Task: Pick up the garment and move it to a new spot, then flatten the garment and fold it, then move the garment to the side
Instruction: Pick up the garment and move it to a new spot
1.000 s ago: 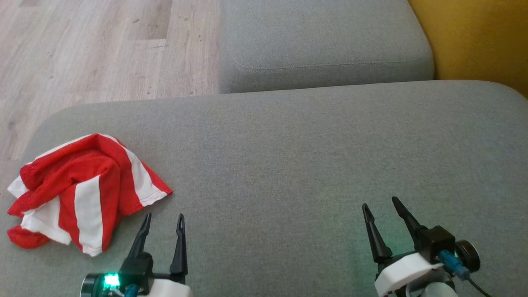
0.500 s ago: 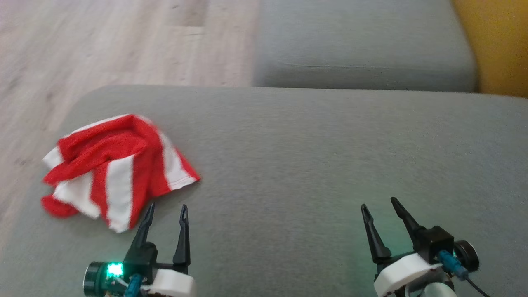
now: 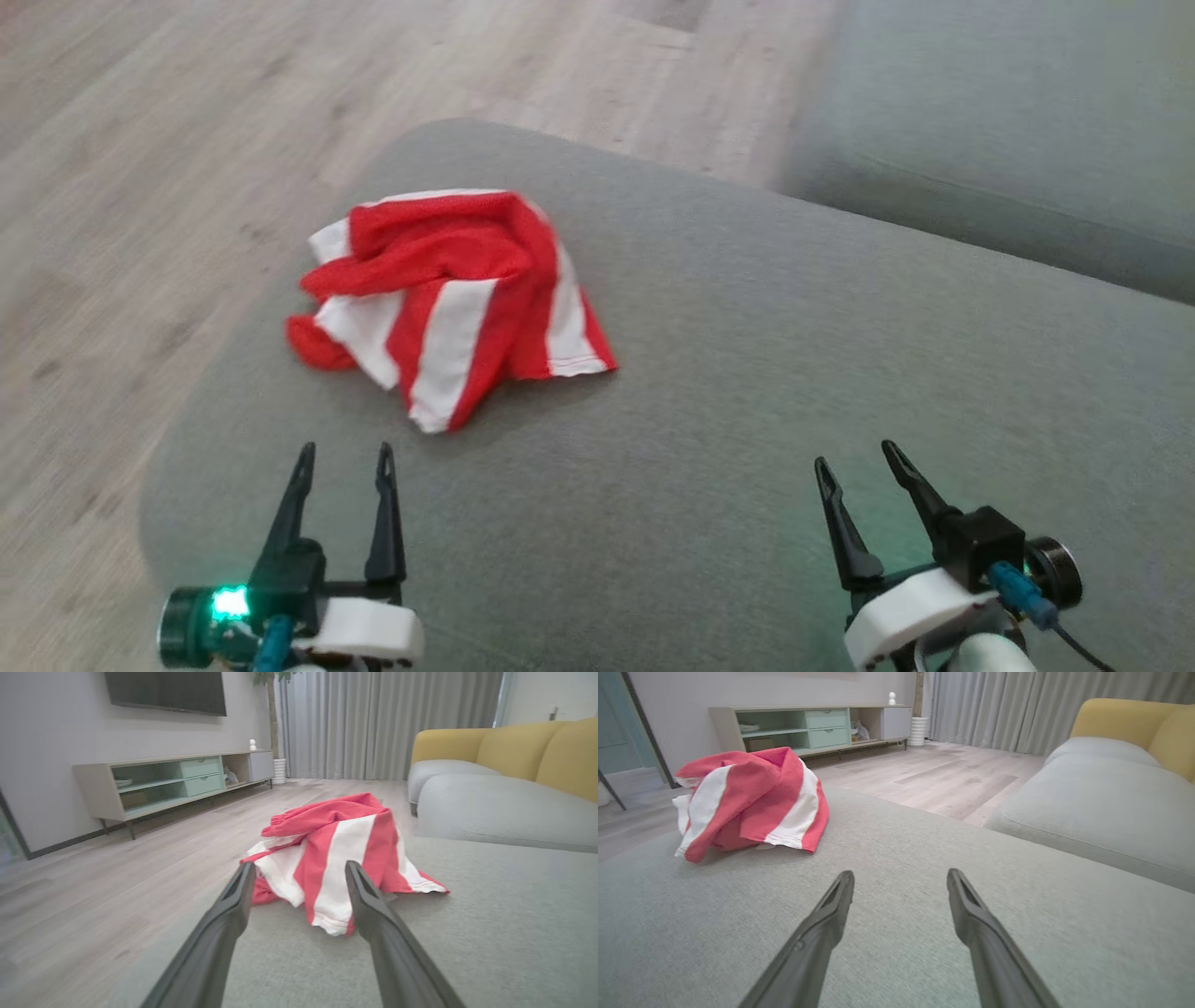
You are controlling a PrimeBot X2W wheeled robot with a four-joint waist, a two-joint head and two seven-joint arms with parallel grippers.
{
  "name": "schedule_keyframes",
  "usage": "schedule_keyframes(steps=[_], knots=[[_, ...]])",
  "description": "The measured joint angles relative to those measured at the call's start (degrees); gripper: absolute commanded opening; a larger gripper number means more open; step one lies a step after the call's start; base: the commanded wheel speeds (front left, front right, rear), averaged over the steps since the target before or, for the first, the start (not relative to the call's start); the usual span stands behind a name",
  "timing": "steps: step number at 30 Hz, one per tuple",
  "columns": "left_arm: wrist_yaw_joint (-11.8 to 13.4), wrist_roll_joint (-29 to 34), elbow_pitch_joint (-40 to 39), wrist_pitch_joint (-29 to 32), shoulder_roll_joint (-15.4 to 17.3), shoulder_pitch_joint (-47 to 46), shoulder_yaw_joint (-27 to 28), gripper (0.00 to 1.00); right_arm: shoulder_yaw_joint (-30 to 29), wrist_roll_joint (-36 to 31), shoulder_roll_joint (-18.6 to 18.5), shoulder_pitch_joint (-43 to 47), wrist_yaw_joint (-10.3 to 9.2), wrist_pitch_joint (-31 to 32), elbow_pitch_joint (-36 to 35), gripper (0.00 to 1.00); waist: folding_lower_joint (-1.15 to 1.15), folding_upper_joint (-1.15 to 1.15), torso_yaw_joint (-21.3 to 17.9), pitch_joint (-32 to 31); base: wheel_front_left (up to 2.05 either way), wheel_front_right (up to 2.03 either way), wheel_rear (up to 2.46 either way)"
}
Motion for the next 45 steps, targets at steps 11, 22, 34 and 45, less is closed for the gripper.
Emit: schedule_keyframes(steps=[11,22,34,45], knots=[[0.94,-0.05,-6.75,-0.01,0.65,-0.49,5.66,1.00,-0.15,-2.56,0.00,-1.23,0.00,0.00,-0.88,1.00,0.00,0.00,4.15,4.31,0.00,0.00,0.00],[-5.26,-0.53,3.05,1.99,9.43,-30.07,8.72,1.00,-1.96,-11.13,-0.65,-6.28,0.00,-0.08,-8.68,1.00,0.02,0.00,1.44,16.11,0.00,0.00,0.00],[-9.46,-9.46,31.63,23.13,12.83,-54.28,13.78,1.00,-0.87,-12.45,-3.90,-9.75,0.00,-0.60,-13.67,1.00,0.00,0.00,-4.75,28.30,0.00,0.00,0.00],[-11.70,-19.54,40.88,29.15,12.39,-55.88,12.87,0.40,-0.91,-12.78,-3.87,-11.80,0.00,-1.25,-16.70,1.00,0.00,0.00,-8.17,32.92,0.00,0.00,0.00]])
